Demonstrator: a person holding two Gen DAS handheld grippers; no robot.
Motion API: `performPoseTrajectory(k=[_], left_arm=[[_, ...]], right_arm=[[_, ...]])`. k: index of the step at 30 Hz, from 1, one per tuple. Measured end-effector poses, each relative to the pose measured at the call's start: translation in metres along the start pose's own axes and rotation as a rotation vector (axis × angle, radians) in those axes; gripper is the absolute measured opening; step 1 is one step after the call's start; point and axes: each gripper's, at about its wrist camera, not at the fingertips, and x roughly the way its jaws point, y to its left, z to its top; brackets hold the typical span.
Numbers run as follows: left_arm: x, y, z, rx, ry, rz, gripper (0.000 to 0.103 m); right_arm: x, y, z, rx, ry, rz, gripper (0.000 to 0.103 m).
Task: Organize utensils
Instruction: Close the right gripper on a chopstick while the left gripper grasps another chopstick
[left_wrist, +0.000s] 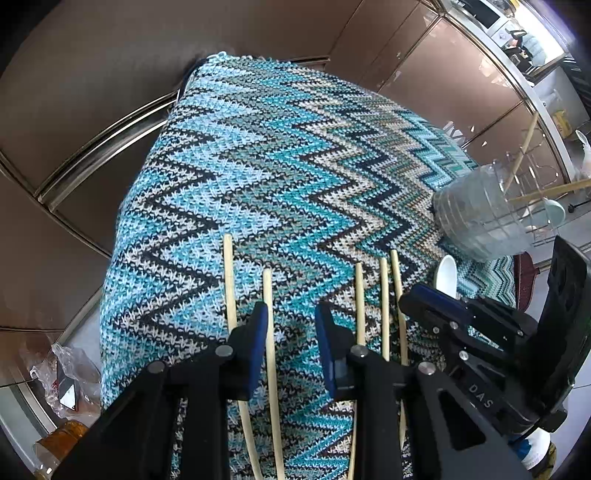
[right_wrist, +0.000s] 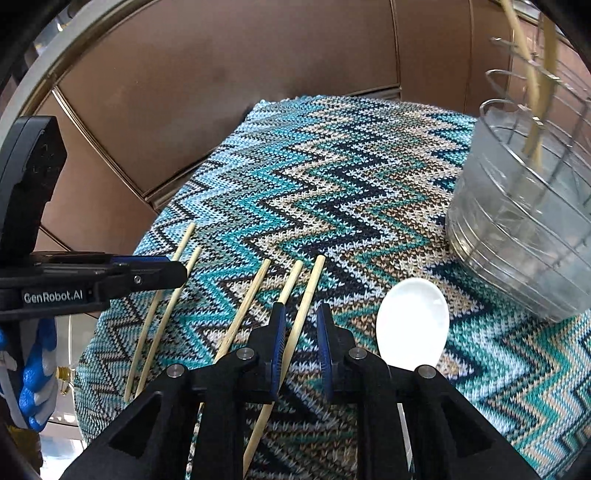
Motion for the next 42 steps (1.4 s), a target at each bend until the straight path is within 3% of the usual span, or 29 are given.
performPoseTrajectory(k=[18,26,31,35,42], left_arm=[[0.024,0.004,0.012,-0.012,0.070,0.028,0.018],[0.025,0.006,0.013,-0.039,0.067,0.057,0.007],[0.022,0.005,0.010,-0.047,0.049,0.080,0.005],[0.012,0.007,0.002,-0.066,0.025,0.057,0.004],[-0.035,0.000,-0.016,-0.042,-0.090,0.021,0.004]], right_arm=[[0.028,-0.004,0.026,-0.008,0.114,0.002,0.011],[0.034,-0.001,0.032,0.003,0.140,-0.003,0.010],[0.037,0.001,0.035,0.023,0.153,-0.023,0.010],[0.038,0.006,0.033,0.027,0.144,-0.043,0.006],[-0.007,0.008,0.004,0.044,0.042,-0.005,0.005]])
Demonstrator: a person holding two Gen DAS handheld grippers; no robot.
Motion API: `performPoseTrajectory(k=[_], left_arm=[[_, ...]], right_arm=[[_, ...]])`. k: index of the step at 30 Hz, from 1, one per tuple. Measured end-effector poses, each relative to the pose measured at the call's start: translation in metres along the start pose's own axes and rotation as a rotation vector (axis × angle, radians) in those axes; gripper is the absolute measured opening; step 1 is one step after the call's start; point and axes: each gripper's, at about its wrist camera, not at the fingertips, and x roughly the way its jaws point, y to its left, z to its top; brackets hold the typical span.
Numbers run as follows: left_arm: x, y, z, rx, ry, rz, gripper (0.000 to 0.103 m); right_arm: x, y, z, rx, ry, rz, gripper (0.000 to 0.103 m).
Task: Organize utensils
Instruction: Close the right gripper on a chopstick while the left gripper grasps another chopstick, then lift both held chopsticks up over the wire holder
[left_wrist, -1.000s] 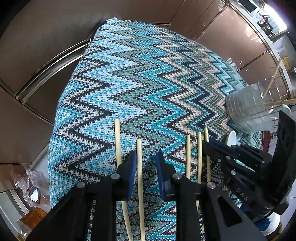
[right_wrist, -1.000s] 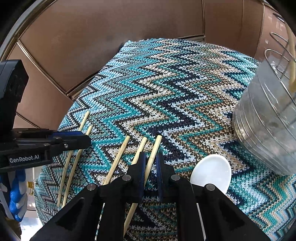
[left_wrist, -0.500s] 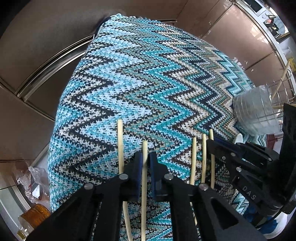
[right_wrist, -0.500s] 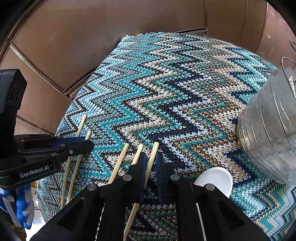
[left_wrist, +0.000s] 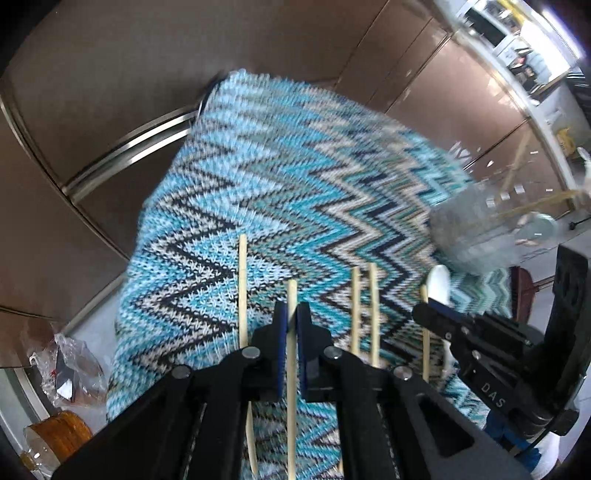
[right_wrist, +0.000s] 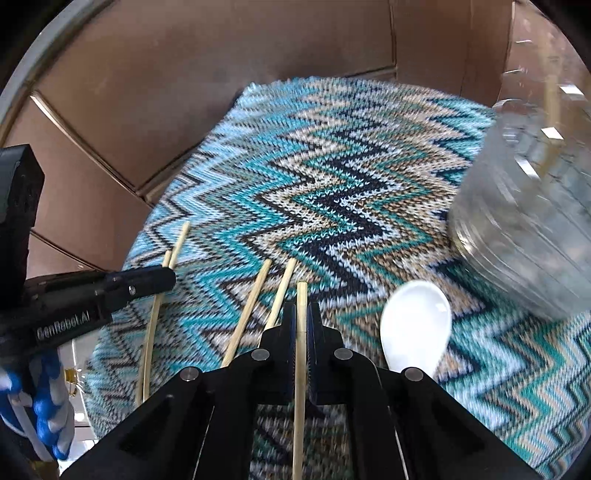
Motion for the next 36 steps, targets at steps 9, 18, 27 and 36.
performPoseTrajectory(k=[9,18,27,36], left_arm=[[-0.077,-0.018,-0.033,0.027,-0.152,-0.045,0.004],[-0.155,-0.050,-0.069,0.099,-0.294,-0.076,0.005],[-0.208,-0.074,-0.082,0.105,-0.460,-0.157,0.004],[-0.240,-0.123,-0.058,0.131,-0.598,-0.222,0.004]], right_arm=[[-0.103,0.009,-0.053,-0.017,-0.248,0.044,0.006],[-0.181,0.026,-0.093,-0.040,-0.409,0.028,0.005],[-0.248,0.026,-0.114,-0.049,-0.559,0.042,0.005],[-0.299,0.006,-0.102,-0.064,-0.715,0.021,0.005]])
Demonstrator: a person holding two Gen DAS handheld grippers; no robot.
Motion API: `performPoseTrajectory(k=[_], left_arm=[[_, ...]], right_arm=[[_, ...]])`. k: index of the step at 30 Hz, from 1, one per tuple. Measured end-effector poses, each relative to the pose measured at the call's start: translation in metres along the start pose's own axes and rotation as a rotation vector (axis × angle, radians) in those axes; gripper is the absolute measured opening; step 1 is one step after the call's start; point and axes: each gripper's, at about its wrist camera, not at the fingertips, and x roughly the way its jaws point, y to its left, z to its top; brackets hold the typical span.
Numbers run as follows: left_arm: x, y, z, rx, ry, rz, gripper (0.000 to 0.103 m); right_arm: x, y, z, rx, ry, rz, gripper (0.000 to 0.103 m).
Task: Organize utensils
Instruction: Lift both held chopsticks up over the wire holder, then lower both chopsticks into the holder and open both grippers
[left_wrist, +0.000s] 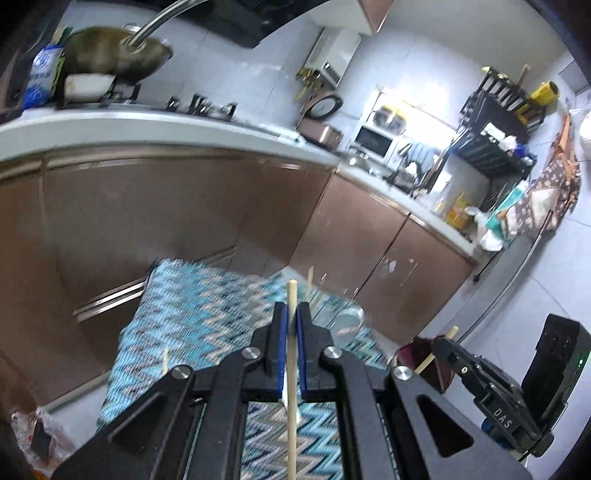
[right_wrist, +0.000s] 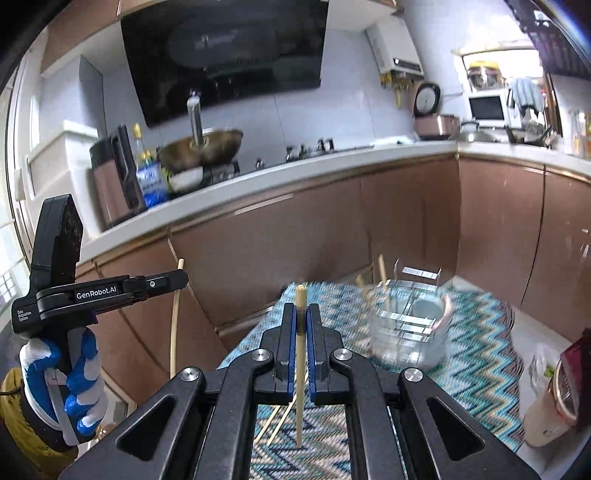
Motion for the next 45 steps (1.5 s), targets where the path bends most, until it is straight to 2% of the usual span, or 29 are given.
performPoseTrajectory(k=[4,10,13,16,21,29,33,35,36,37,39,45], left_arm=[[0.019,-0.024,0.023,0.003,-0.048,-0.041,0.004],[0.065,-0.057,0.059,0.019,-0.162,-0.068,0.004],[0.091,-0.067,0.076,0.013,-0.241,-0.051,0.004],[0.120,-0.074,0.084,0.007,-0.300,-0.024,0.004],[0.169,-0.078,0.076,0.005,-0.368,0.043,0.005],[0.226,-0.070,0.043,0.005,-0.356,0.114,0.005],[0.228,-0.064,0.033,0.006,-0.341,0.120,0.008],[0.219,-0.065,0.033,0.009,-0.342,0.113,0.021],[0.212,-0.065,0.033,0.010,-0.345,0.110,0.031],[0.203,-0.066,0.034,0.011,-0.351,0.108,0.033],[0.183,-0.068,0.036,0.021,-0.365,0.104,0.034],[0.123,-0.076,0.043,0.039,-0.369,0.129,0.036]], right_arm=[[-0.002,-0.018,0.023,-0.011,-0.070,-0.014,0.005],[0.008,-0.046,0.058,-0.010,-0.179,-0.032,0.005],[0.028,-0.061,0.073,-0.018,-0.226,-0.053,0.005],[0.050,-0.074,0.080,-0.036,-0.234,-0.077,0.005],[0.096,-0.095,0.077,-0.044,-0.206,-0.093,0.005],[0.135,-0.109,0.055,-0.063,-0.156,-0.131,0.005],[0.141,-0.115,0.042,-0.041,-0.123,-0.151,0.006],[0.139,-0.118,0.040,-0.029,-0.117,-0.158,0.010],[0.136,-0.118,0.039,-0.018,-0.117,-0.163,0.020],[0.134,-0.117,0.039,-0.013,-0.119,-0.166,0.030],[0.123,-0.113,0.040,-0.010,-0.128,-0.173,0.034],[0.078,-0.092,0.045,0.005,-0.179,-0.177,0.038]])
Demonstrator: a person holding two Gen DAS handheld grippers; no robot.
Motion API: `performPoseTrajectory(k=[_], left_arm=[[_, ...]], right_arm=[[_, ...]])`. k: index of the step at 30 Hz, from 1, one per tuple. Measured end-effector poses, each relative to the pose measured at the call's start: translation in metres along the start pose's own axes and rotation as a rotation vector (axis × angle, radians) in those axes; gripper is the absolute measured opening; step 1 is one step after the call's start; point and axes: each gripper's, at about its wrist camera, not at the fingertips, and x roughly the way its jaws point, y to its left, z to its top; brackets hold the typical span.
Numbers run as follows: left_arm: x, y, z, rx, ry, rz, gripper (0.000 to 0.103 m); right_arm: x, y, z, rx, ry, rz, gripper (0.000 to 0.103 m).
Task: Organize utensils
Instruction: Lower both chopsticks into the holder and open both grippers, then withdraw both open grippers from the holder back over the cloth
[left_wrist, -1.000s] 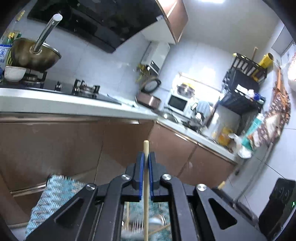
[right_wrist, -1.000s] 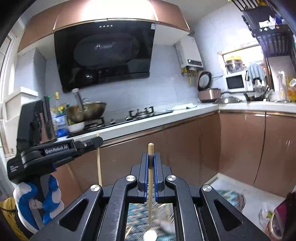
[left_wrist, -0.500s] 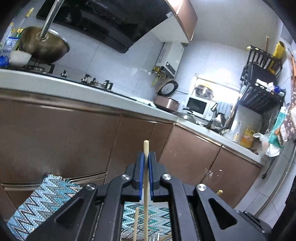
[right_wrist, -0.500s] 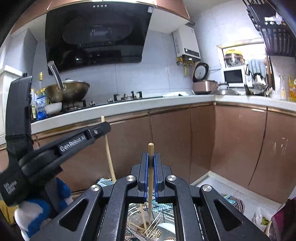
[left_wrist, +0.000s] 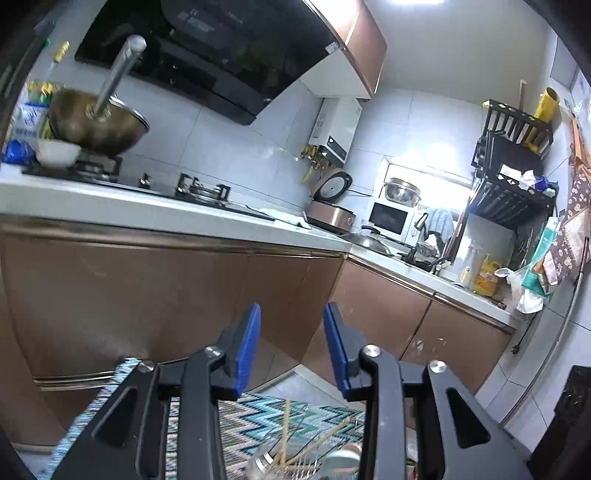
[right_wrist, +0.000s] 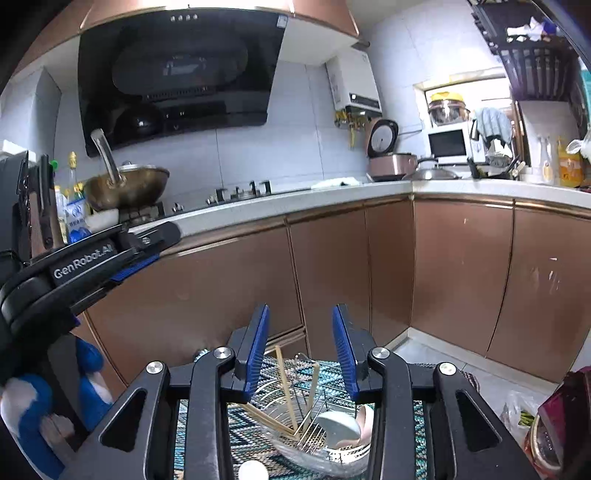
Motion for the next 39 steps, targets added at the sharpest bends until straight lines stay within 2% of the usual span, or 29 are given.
performPoseTrajectory(k=[2,6,8,10,13,15,23,28,33,39], left_arm=[[-0.019,0.002,0.007,-0.002,0.010,0.006,0.041],[-0.059,0.006,0.016,-0.005,0.011,0.008,0.042],[-0.082,0.007,0.020,0.003,0.000,0.015,0.042],[-0.105,0.008,0.022,0.010,-0.008,0.021,0.044],[-0.133,0.012,0.023,0.029,-0.023,0.044,0.053],[-0.154,0.017,0.022,0.039,-0.040,0.064,0.054],[-0.215,0.038,0.015,0.106,-0.070,0.205,0.056],[-0.239,0.060,0.005,0.064,-0.067,0.246,0.056],[-0.257,0.083,-0.012,0.065,-0.031,0.304,0.056],[-0.278,0.111,-0.021,0.033,-0.039,0.375,0.056]], right_arm=[[-0.018,0.002,0.002,0.021,-0.019,0.006,0.044],[-0.064,0.010,0.007,0.059,-0.072,-0.004,0.057],[-0.081,0.016,0.008,0.062,-0.094,-0.019,0.069],[-0.106,0.022,0.005,0.079,-0.128,-0.046,0.086],[-0.132,0.028,-0.001,0.106,-0.154,-0.086,0.096],[-0.148,0.030,-0.005,0.124,-0.166,-0.113,0.101],[-0.200,0.056,-0.014,0.114,-0.206,-0.224,0.103],[-0.213,0.077,-0.029,0.079,-0.207,-0.275,0.103],[-0.218,0.088,-0.052,0.073,-0.178,-0.287,0.103],[-0.227,0.094,-0.062,0.072,-0.177,-0.306,0.103]])
